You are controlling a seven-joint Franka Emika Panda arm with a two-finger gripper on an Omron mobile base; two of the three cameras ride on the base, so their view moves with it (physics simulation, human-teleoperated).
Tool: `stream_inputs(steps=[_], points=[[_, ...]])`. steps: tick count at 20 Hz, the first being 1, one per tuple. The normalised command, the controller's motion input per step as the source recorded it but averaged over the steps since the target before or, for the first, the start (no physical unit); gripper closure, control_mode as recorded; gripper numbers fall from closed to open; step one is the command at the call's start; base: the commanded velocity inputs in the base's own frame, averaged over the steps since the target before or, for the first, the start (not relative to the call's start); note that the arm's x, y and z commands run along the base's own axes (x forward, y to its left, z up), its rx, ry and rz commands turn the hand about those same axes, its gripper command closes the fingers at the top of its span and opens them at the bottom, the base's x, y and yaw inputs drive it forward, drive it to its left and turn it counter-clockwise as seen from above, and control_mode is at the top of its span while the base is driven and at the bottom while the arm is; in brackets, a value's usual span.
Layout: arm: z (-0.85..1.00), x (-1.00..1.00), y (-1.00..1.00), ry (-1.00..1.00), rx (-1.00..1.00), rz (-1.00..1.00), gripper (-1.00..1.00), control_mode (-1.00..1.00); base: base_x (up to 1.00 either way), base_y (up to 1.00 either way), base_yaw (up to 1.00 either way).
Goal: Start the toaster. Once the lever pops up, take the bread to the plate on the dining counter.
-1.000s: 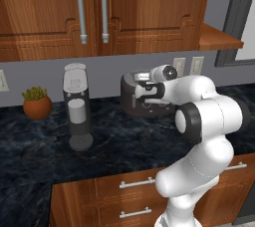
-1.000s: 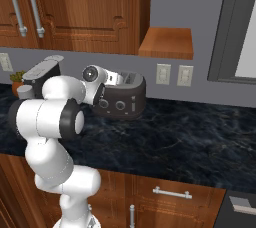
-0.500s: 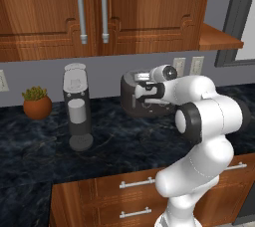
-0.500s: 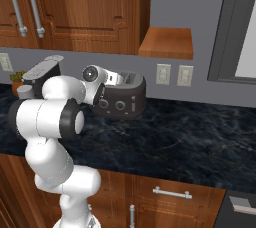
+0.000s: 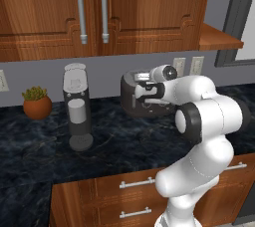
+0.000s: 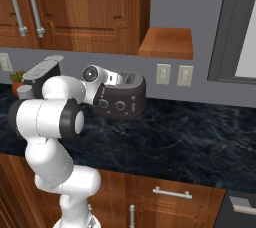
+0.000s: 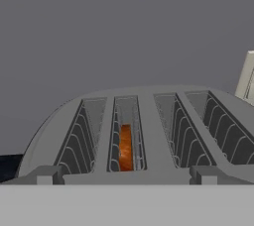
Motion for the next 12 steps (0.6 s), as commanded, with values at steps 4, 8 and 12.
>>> stream_inputs(steps=[4,8,12], points=[[0.0,0.0,0.0,0.0,0.0,0.0,-1.0,-1.0,0.0,0.0,0.0],[0.0,0.0,0.0,0.0,0.0,0.0,-1.0,-1.0,0.0,0.0,0.0],[0.0,0.0,0.0,0.0,0.0,0.0,-1.0,-1.0,0.0,0.0,0.0]])
